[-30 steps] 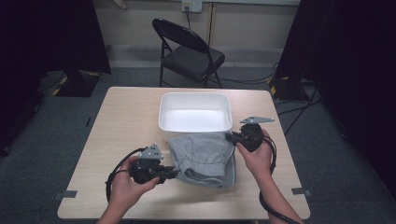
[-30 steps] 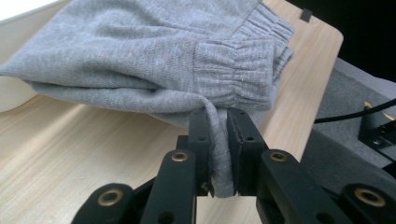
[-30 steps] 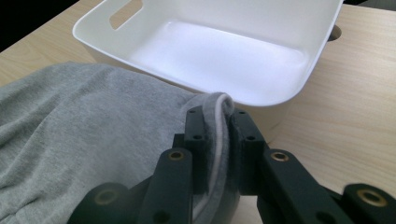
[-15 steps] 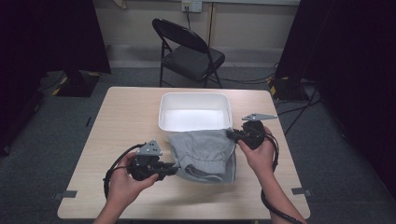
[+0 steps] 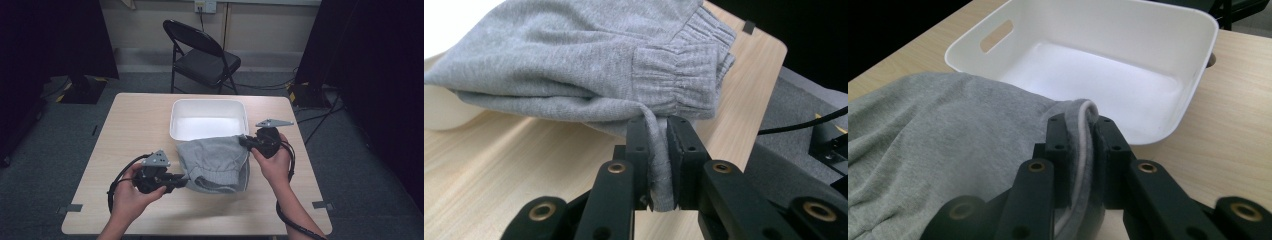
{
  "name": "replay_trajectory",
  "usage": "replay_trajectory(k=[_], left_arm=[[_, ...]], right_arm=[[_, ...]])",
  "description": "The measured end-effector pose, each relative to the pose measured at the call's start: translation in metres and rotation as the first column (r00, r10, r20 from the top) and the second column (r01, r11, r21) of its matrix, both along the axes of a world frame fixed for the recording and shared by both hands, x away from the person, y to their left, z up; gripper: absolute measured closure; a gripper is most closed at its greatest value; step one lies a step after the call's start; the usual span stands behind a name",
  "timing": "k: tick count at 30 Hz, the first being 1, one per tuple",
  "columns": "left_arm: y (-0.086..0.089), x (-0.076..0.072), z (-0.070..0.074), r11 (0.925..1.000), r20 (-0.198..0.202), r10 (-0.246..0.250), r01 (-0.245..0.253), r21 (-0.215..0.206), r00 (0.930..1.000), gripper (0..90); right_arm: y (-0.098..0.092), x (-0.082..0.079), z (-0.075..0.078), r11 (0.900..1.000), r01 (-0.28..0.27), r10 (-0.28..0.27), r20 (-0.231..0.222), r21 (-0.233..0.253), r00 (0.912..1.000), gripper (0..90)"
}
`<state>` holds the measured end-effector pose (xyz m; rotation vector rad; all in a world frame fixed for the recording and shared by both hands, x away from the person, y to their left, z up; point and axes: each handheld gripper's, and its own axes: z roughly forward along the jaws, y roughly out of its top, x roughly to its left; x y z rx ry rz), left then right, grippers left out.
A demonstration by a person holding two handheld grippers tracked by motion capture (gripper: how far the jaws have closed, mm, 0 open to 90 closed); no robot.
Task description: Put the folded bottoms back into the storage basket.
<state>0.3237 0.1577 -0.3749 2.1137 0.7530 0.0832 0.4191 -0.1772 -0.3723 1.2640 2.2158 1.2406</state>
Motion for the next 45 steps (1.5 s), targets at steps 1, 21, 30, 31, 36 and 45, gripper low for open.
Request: replay_trajectory(k=[1,21,30,31,36,45], left_arm=[[0.000,0.000,0.003,1.0000,0.008,0.002,-0.002,-0.004,1.0000,81.0],[-0.004,0.012,0.036,0.9999,0.038,-0.001,0.001,-0.013,0.9993,81.0],[-0.005,0.017,0.045,0.9999,0.027,-0.002,0.002,-0.011,0.9996,81.0],[-0.006,0.018,0.046,0.9999,0.029,-0.001,0.001,-0.012,0.9996,81.1],[-0.005,0.022,0.050,1.0000,0.033,0.004,-0.004,-0.009,0.9995,81.0],[-0.004,0.032,0.061,0.9999,0.046,0.011,-0.010,-0.012,0.9989,81.1]], right_arm=[[-0.001,0.000,0.003,1.000,0.003,-0.003,0.002,0.002,1.0000,79.4],[-0.008,0.005,0.044,1.000,0.031,-0.031,0.044,0.002,0.9986,79.4],[-0.008,0.008,0.059,0.999,0.040,-0.040,0.057,-0.003,0.9976,79.4],[-0.008,0.008,0.060,0.999,0.040,-0.039,0.059,-0.006,0.9975,79.4],[-0.006,0.011,0.067,0.999,0.042,-0.042,0.069,-0.011,0.9968,79.4],[-0.005,0.019,0.083,0.999,0.051,-0.049,0.088,-0.019,0.9949,79.4]])
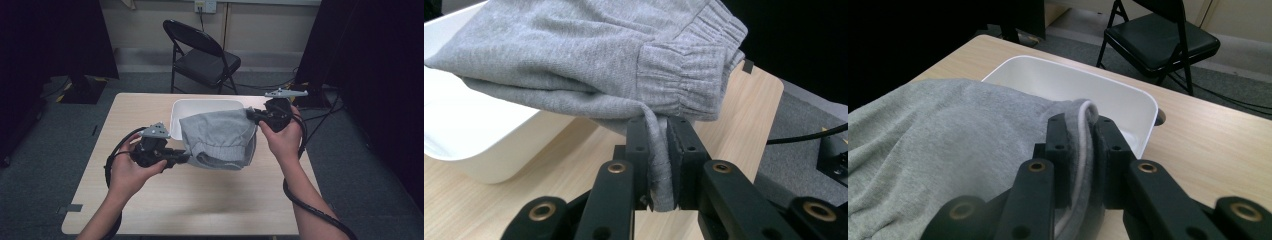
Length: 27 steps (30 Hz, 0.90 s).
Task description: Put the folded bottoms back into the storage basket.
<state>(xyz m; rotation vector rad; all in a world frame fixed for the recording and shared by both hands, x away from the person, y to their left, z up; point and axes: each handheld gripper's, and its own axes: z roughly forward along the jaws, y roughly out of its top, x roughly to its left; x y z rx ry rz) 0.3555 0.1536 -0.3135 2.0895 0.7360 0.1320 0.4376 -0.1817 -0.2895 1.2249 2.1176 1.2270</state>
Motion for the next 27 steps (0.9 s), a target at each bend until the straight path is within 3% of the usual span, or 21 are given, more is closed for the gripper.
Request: replay_trajectory(k=[10,27], left_arm=[[0.001,0.012,0.003,1.0000,0.001,0.006,-0.006,0.004,1.0000,81.1],[0.003,0.037,0.005,0.9998,-0.002,0.021,-0.021,-0.003,0.9998,81.0]], right_arm=[[0.004,0.012,0.011,1.000,0.010,-0.010,0.010,-0.003,0.9999,79.5],[0.009,0.040,0.013,0.999,0.036,-0.036,0.003,-0.007,0.9993,79.5]])
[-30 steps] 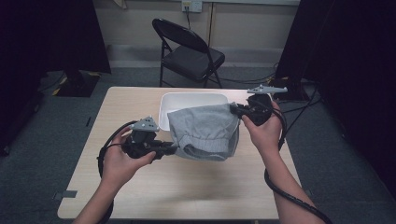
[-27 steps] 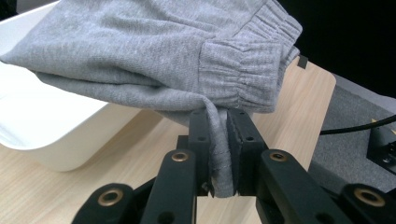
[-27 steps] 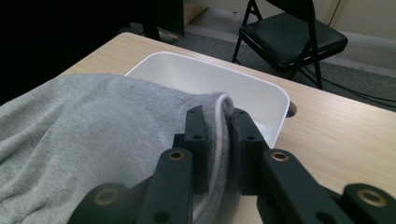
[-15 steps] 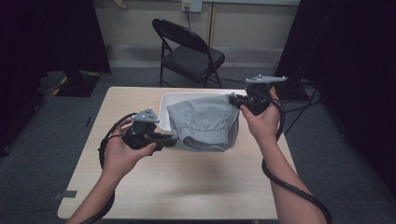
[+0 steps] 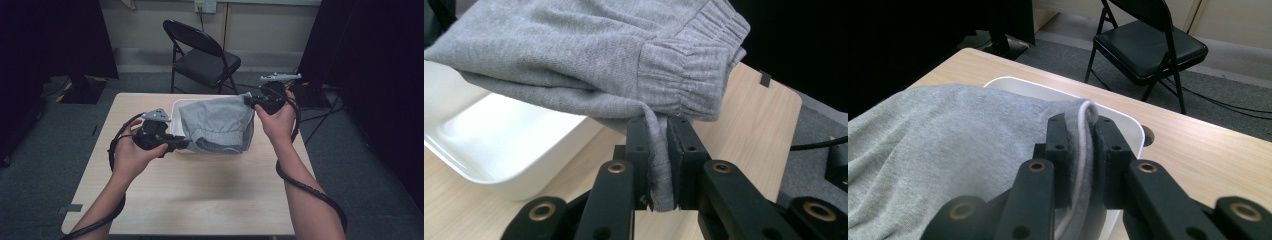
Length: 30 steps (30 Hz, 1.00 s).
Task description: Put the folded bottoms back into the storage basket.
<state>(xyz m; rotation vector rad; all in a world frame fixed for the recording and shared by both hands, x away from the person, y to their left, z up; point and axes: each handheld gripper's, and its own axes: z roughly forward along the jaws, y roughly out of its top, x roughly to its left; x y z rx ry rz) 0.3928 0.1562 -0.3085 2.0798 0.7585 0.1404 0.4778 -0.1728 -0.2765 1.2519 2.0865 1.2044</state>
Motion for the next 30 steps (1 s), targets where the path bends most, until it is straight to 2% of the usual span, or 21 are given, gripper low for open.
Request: replay_trajectory(k=[10,17,19,30], left_arm=[[0.003,0.015,-0.002,0.9999,-0.009,0.010,-0.010,-0.013,0.9999,81.1],[0.011,0.023,-0.003,0.9997,-0.009,0.020,-0.020,-0.011,0.9998,81.1],[0.012,0.026,-0.004,0.9997,-0.004,0.026,-0.026,0.001,0.9997,81.0],[0.015,0.038,-0.009,0.9995,-0.017,0.030,-0.030,-0.010,0.9994,81.1]], right_arm=[[0.002,0.014,-0.002,1.000,0.011,-0.011,-0.005,-0.002,0.9999,79.5],[0.008,0.022,-0.003,1.000,0.015,-0.015,-0.002,-0.004,0.9999,79.5],[0.010,0.025,-0.003,1.000,0.018,-0.018,0.000,-0.004,0.9998,79.5],[0.017,0.038,-0.005,0.999,0.028,-0.028,-0.001,-0.021,0.9996,79.5]])
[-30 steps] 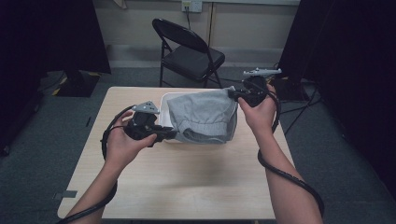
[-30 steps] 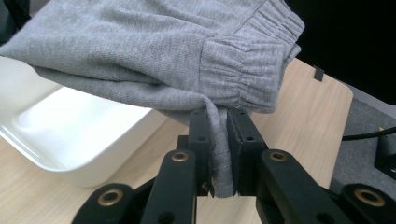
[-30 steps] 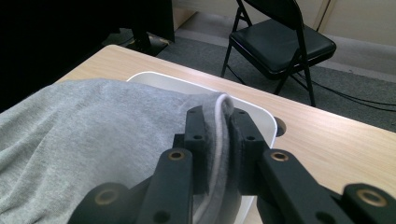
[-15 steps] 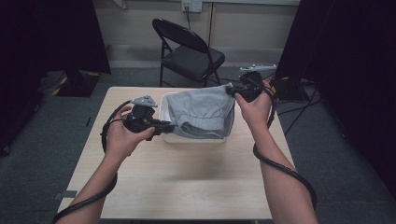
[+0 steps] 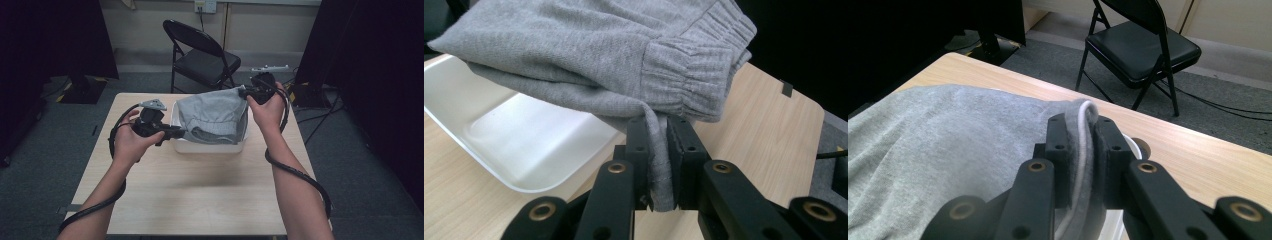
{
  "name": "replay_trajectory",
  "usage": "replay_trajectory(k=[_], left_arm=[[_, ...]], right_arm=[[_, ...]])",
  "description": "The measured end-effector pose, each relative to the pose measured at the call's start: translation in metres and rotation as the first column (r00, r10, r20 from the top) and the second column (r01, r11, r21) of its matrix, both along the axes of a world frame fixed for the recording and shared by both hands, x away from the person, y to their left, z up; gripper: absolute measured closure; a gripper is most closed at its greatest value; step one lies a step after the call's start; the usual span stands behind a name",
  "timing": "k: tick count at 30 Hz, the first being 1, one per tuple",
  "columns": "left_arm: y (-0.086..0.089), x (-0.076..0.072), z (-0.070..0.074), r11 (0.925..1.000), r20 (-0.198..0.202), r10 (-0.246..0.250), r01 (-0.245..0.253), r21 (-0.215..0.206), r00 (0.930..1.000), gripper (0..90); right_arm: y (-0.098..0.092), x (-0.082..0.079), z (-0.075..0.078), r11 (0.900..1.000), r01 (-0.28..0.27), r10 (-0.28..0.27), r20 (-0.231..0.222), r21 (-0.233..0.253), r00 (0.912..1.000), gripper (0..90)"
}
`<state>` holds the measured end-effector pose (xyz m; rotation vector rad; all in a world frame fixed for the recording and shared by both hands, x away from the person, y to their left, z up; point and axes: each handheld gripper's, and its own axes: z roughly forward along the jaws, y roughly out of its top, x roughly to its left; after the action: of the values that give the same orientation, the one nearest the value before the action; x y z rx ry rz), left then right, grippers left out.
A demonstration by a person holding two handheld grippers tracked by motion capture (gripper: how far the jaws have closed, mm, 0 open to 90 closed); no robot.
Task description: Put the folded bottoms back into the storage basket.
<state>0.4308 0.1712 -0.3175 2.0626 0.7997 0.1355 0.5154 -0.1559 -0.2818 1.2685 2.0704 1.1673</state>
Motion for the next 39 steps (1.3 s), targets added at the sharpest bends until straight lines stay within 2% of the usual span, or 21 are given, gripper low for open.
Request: replay_trajectory(k=[22,30,39], left_arm=[[0.002,0.023,-0.006,0.9998,-0.003,0.019,-0.019,0.005,0.9998,81.1],[0.002,0.029,-0.009,0.9996,-0.011,0.027,-0.027,0.000,0.9996,81.1],[0.000,0.035,-0.014,0.9990,-0.011,0.043,-0.042,0.016,0.9990,81.1]], right_arm=[[0.006,0.028,-0.009,1.000,0.024,-0.024,-0.007,-0.007,0.9997,79.5],[0.005,0.034,-0.011,0.999,0.033,-0.033,-0.007,-0.006,0.9994,79.5],[0.008,0.040,-0.015,0.999,0.034,-0.034,-0.009,-0.021,0.9994,79.5]])
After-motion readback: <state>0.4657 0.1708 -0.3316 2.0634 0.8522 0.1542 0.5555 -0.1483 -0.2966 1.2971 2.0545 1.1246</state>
